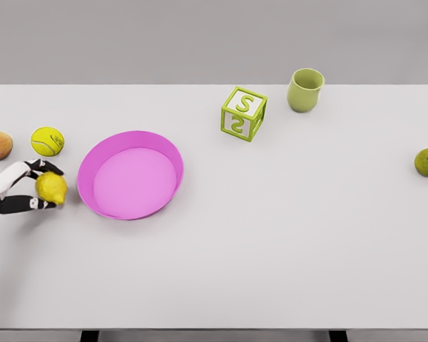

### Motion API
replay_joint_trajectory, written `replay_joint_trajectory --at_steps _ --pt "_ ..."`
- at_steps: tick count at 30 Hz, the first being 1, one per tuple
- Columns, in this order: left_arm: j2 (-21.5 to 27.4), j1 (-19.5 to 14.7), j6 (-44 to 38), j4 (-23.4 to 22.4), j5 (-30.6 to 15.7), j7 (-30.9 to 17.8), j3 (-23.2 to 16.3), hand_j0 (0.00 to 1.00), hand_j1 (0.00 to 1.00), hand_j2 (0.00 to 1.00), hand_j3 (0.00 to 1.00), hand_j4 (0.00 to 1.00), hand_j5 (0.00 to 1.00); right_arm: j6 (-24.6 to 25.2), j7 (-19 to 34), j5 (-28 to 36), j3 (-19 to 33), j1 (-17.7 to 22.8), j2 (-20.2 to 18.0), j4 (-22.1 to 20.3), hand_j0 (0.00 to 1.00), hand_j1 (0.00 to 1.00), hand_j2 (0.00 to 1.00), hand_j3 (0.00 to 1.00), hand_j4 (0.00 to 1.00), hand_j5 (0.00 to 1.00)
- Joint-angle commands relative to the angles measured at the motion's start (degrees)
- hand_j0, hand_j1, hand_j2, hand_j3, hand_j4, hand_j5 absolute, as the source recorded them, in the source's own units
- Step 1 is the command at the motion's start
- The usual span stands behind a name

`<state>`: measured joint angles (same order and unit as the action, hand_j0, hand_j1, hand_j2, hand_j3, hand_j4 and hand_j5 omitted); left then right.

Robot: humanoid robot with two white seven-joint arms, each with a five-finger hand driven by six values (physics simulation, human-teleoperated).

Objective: Put the lemon on the plate with left arm

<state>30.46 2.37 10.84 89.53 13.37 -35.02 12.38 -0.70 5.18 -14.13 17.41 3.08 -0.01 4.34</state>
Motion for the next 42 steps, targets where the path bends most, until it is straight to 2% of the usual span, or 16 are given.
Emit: replay_joint_trajectory --at_steps 1,10,21,24,31,42 --pt "0.0 0.0 0.0 0.7 -0.4 0.0 1.1 0.52 0.52 0.52 0.52 0.52 0.52 0.0 0.0 0.0 0.0 0.0 0.0 0.1 1.00 1.00 1.00 1.00 1.00 1.00" --pt "0.0 -0.6 -0.1 2.8 -0.4 0.0 3.3 0.52 0.52 0.52 0.52 0.52 0.52 0.0 0.0 0.0 0.0 0.0 0.0 0.0 1.00 1.00 1.00 1.00 1.00 1.00" --pt "-0.3 -4.1 0.0 4.2 -0.4 0.0 2.6 0.52 0.52 0.52 0.52 0.52 0.52 0.0 0.0 0.0 0.0 0.0 0.0 0.1 1.00 1.00 1.00 1.00 1.00 1.00" --pt "-1.7 -5.0 0.0 5.7 -0.4 0.0 2.3 0.52 0.52 0.52 0.52 0.52 0.52 0.0 0.0 0.0 0.0 0.0 0.0 0.1 1.00 1.00 1.00 1.00 1.00 1.00" --pt "-4.0 -7.9 0.0 6.3 -0.4 0.0 -1.0 0.52 0.52 0.52 0.52 0.52 0.52 0.0 0.0 0.0 0.0 0.0 0.0 0.1 1.00 1.00 1.00 1.00 1.00 1.00" --pt "-7.3 -9.2 0.1 9.3 0.0 0.0 -6.2 0.52 0.52 0.52 0.52 0.52 0.52 0.0 0.0 0.0 0.0 0.0 0.0 0.1 1.00 1.00 1.00 1.00 1.00 1.00"
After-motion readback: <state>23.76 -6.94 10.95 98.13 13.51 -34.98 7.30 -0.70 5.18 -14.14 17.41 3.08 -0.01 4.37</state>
